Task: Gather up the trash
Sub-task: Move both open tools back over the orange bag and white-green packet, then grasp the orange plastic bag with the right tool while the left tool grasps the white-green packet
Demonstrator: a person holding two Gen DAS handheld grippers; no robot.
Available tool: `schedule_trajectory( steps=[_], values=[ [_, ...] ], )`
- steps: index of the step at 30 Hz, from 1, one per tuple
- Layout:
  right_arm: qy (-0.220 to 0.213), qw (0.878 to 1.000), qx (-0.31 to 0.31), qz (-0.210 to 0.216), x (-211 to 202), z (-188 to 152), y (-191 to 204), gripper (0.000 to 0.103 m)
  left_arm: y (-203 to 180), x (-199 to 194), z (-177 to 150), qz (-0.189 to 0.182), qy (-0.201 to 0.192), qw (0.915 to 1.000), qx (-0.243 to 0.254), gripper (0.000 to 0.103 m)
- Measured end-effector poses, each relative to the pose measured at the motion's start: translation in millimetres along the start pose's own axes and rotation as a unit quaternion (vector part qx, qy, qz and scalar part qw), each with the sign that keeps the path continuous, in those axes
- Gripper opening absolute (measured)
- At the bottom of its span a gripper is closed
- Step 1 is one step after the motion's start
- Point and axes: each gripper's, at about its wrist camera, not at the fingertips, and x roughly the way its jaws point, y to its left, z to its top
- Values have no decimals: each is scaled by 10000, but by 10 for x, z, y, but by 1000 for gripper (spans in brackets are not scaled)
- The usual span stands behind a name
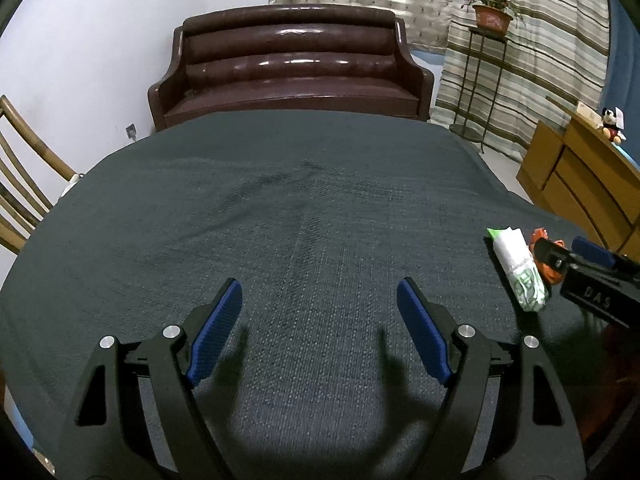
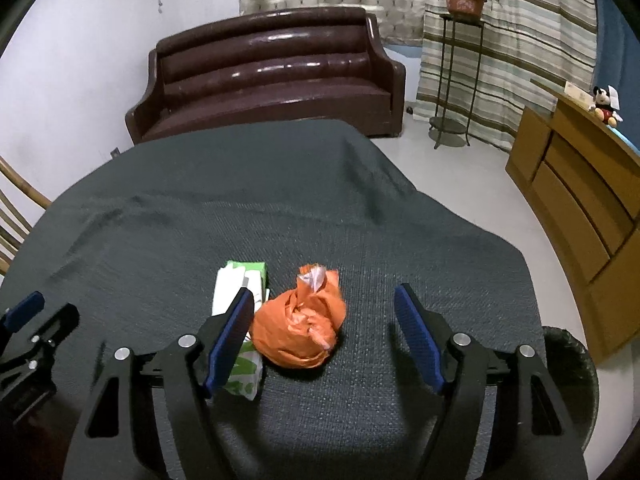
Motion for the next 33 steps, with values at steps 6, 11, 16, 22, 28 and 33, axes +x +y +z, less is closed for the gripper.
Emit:
schedule_trajectory(
  steps=[6,11,16,22,28,33],
  values=[
    [131,9998,109,59,35,-15,-38,54,22,38,-26,-80,40,10000,6,78],
    [331,9991,171,177,86,-89,-50,45,-46,39,-31,-157,61,9998,48,78],
    [274,9993,180,183,36,-107,-71,43,-164,35,-27,-263,67,9996,125,78],
    [143,9998,152,42,-48,-129,-170,43,-381,44,-6,-434,69,9987,242,78],
    [102,9993,357,52,-116,-142,-370,43,-660,35,12,-610,49,9974,392,78],
    [-44,9996,268,-124,-186,-125,-461,43,-900,41,56,-734,15,9960,501,78]
  ],
)
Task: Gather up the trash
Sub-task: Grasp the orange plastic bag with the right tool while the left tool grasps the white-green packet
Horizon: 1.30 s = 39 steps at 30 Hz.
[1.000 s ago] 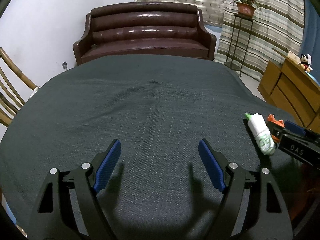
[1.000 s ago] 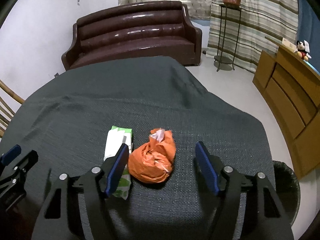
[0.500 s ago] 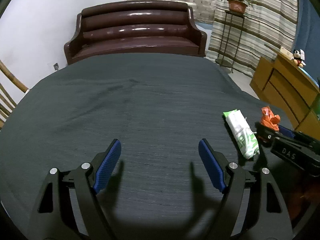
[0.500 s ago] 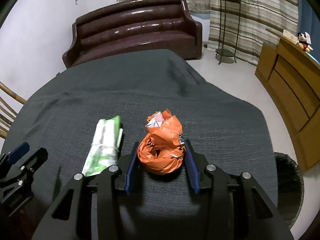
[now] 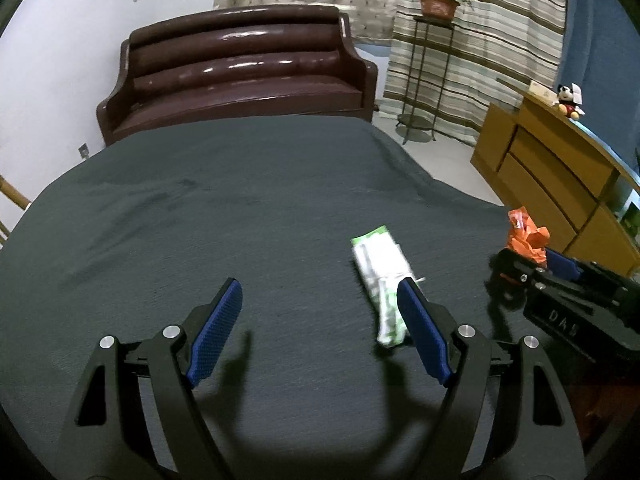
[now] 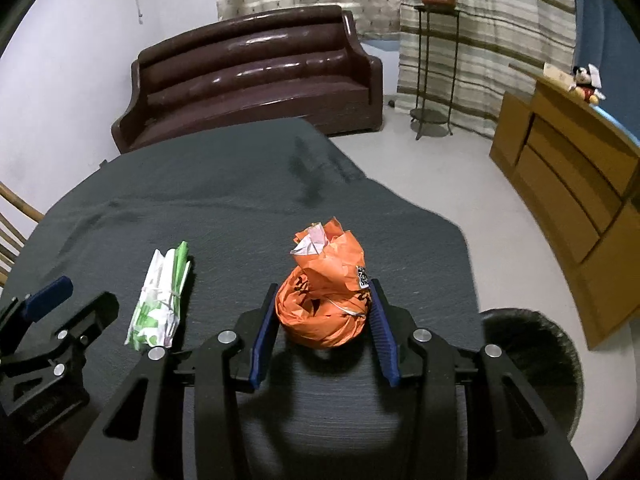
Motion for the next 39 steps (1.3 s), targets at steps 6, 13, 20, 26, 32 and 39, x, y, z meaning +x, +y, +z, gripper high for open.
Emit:
schedule_trajectory(
  steps=[6,13,20,26,32,39],
  values=[
    [53,10000,29,-67,29,4,-142,43,-241,146,41,-57,64,9998,187,78],
    [115,9999,38,-22,57,-1,-173,43,-307,429,78,-66,438,9989,164,78],
    [145,9999,37,22,90,6,-219,43,-320,504,78,-148,620,9978,200,49],
    [150,9999,34,14,92,9,-218,43,-348,494,44,-211,592,9976,300,32],
    [119,9999,38,-8,90,-9,-243,43,-353,457,28,-261,513,9978,314,31],
    [43,10000,15,-46,17,-77,-220,43,-324,306,-26,-281,341,9987,271,31]
  ],
)
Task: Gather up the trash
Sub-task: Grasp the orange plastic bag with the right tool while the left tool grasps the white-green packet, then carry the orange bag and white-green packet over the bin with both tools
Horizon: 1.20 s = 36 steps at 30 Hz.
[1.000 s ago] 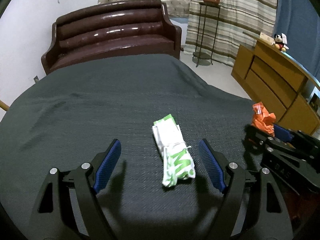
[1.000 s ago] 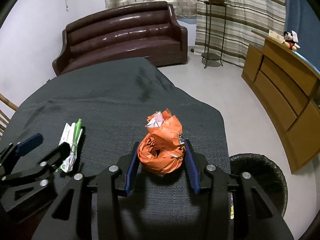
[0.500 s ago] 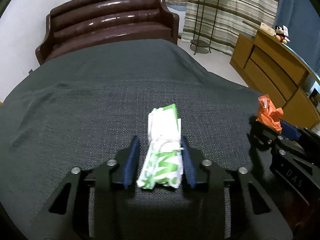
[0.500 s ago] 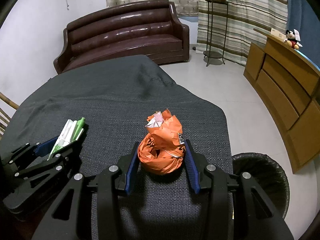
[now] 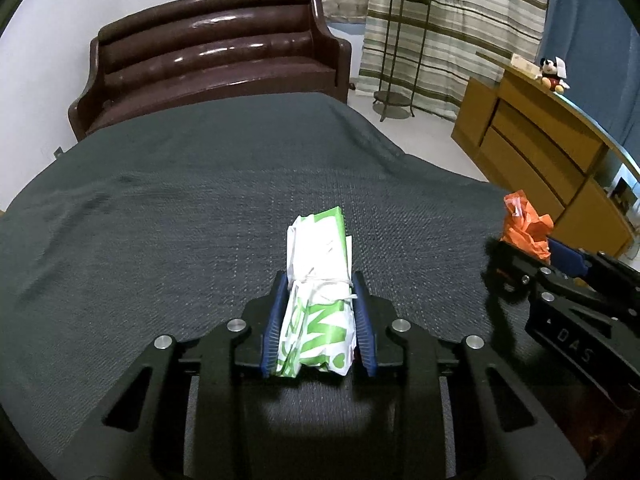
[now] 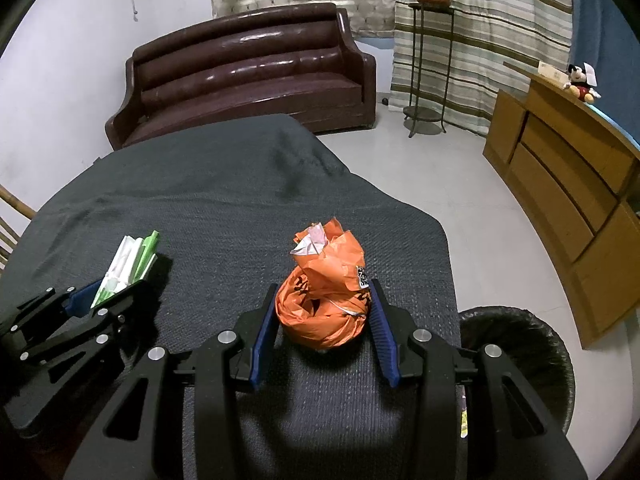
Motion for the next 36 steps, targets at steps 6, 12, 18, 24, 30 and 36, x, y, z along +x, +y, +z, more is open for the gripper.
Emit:
schedule_trajectory(
  steps=[6,12,18,24,30,36],
  values=[
    [-93,10000,-24,3,-165,-69,17,43,-11,-176,-26,15,-177,9998,6,31],
    [-193,9998,-15,9,-384,-177,-7,43,-72,-397,-84,-22,-373,9993,79,31],
    [-287,9996,27,-37,-617,-314,-66,43,-191,-616,-216,-114,-503,9985,161,31],
    [-337,9993,103,-113,-817,-459,-152,43,-344,-763,-317,-237,-560,9979,210,31],
    [-382,9988,152,-264,-959,-563,-299,43,-499,-892,-408,-368,-637,9968,328,31],
    [-460,9976,227,-465,-1090,-625,-480,43,-739,-975,-439,-545,-732,9946,495,31]
  ],
)
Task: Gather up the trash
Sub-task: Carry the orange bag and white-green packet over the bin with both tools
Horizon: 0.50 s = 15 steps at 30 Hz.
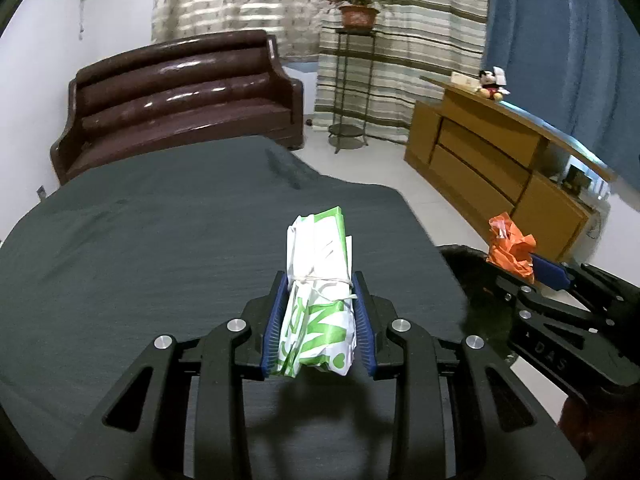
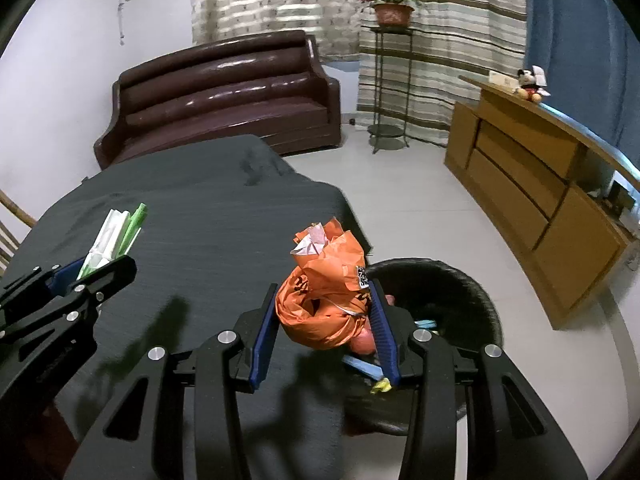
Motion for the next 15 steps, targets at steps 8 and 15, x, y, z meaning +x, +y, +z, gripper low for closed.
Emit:
schedule_trajectory(
  steps=[8,15],
  values=[
    [-86,9995,173,-254,-50,-53,-292,43,-374,42,29,-273,-34,9993,257,31],
    [-129,9987,252,-433,-54,-81,-529,43,-677,150,49,-437,-64,9980,459,31]
  ],
)
